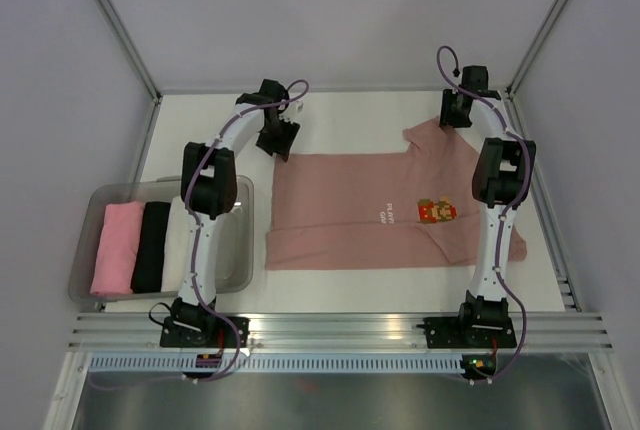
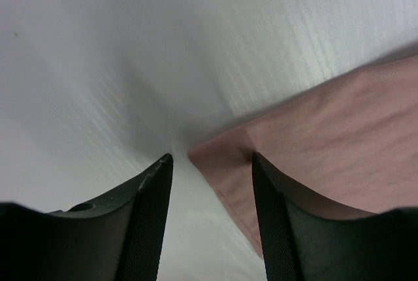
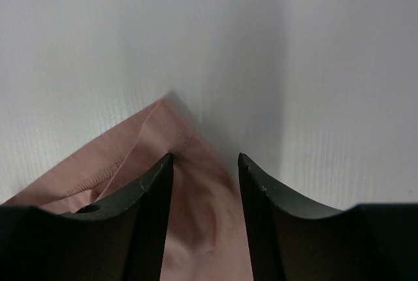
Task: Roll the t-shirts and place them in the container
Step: Fold the tshirt
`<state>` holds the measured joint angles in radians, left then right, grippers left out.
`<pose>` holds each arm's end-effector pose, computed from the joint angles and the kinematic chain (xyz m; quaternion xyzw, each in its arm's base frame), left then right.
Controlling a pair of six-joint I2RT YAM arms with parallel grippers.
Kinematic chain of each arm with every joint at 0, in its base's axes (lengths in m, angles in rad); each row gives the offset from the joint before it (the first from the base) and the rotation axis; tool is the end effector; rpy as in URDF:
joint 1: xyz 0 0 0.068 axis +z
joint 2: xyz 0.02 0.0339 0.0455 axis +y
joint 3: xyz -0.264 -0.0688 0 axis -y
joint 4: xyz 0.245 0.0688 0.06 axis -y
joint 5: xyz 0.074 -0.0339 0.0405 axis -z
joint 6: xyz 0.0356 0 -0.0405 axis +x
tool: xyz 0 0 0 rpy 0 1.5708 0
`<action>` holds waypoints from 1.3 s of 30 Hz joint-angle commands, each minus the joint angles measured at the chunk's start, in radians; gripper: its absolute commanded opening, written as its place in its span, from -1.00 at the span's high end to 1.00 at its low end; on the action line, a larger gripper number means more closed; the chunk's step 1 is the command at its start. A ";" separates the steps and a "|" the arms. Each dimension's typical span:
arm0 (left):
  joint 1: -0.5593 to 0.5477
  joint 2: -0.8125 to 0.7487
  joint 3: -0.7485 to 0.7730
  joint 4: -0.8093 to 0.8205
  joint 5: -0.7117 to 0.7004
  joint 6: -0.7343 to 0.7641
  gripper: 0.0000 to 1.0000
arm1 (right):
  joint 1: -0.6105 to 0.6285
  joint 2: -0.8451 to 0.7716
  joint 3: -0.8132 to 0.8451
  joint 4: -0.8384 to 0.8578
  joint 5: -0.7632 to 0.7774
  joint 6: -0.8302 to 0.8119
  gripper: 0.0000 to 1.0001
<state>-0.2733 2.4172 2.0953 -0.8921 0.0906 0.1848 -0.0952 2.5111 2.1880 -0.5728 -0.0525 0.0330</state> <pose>0.4876 -0.1400 0.1653 0.2310 0.9556 -0.0524 0.1751 0.5507 -0.0507 0.1627 0.0518 0.9419 0.0145 0.3316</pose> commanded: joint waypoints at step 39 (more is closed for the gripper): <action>0.011 -0.291 -0.208 -0.019 0.276 0.381 0.95 | -0.063 -0.758 -0.861 0.222 0.046 0.136 0.99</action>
<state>-0.2642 2.2051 1.9240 -0.9115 0.3374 0.4599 -0.1501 1.8221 1.3884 -0.3927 -0.0502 0.1322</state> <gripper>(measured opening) 0.033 0.006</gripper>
